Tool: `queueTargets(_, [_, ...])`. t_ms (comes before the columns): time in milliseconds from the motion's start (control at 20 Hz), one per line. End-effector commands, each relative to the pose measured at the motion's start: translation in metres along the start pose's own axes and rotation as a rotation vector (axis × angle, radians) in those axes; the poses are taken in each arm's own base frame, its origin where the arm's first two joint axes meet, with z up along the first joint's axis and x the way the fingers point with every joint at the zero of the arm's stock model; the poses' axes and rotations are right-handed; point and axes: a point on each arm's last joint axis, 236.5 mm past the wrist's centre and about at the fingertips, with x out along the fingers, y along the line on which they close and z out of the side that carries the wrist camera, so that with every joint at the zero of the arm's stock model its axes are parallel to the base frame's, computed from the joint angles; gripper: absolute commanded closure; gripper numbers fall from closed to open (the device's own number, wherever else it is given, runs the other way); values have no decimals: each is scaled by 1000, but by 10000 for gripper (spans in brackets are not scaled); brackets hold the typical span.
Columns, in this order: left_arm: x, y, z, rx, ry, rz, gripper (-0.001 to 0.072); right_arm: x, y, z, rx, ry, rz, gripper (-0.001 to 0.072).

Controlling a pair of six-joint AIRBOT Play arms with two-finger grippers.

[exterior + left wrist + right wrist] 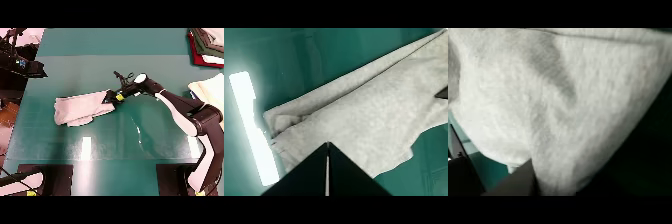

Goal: Fold the shirts.

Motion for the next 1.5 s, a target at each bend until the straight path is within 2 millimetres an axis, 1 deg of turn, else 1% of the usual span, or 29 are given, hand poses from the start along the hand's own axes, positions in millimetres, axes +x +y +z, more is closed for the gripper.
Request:
queueTargets(0, [0,0,-1,0,2,0,682,14,23,7,-93,-2,25,696])
queueTargets(50, [0,0,-1,0,3,0,681,11,27,11,-119,-5,21,696])
queueTargets(100, [0,0,-2,0,6,-1,682,3,29,16,-142,-7,15,698])
queueTargets(150, [0,0,-3,0,11,-2,682,-9,32,21,-162,-7,14,699])
queueTargets(200, [0,-1,-4,0,15,-3,682,-24,34,27,-180,-13,11,699])
queueTargets(300, [0,-1,-6,0,25,-5,682,-72,31,46,-200,-74,-22,700])
queueTargets(400, [0,-1,-6,0,24,-5,682,-134,15,66,-195,-168,-102,699])
queueTargets(450, [0,-1,-6,0,24,-5,682,-171,3,74,-179,-220,-162,699])
queueTargets(550, [0,-1,-6,0,24,-5,681,-248,-23,80,-154,-317,-291,699])
queueTargets(600, [0,-1,-6,-1,24,-5,682,-288,-34,79,-141,-365,-350,699])
queueTargets(750, [0,-1,-6,-1,24,-6,682,-398,-66,65,-75,-518,-487,699])
queueTargets(850, [0,-1,-6,-2,24,-7,682,-461,-85,50,-14,-624,-546,699])
queueTargets(900, [0,-3,-6,-6,24,-13,681,-490,-95,41,21,-674,-569,699])
queueTargets(950, [0,-5,-5,-8,23,-22,681,-515,-105,31,54,-716,-588,699])
queueTargets(1000, [0,-8,-5,-10,20,-34,682,-536,-115,21,84,-752,-606,700])
queueTargets(1100, [0,-10,-4,-12,18,-42,682,-568,-132,3,139,-806,-631,699])
queueTargets(1200, [0,-12,-4,-17,16,-53,682,-588,-143,-9,167,-839,-648,699])
queueTargets(1250, [-1,-14,-3,-18,15,-59,682,-595,-142,-11,162,-859,-634,699])
queueTargets(1350, [-1,-15,-3,-19,12,-66,682,-608,-127,-9,135,-924,-582,699])
queueTargets(1450, [-1,-16,-3,-20,12,-69,682,-626,-114,-10,103,-985,-612,699])
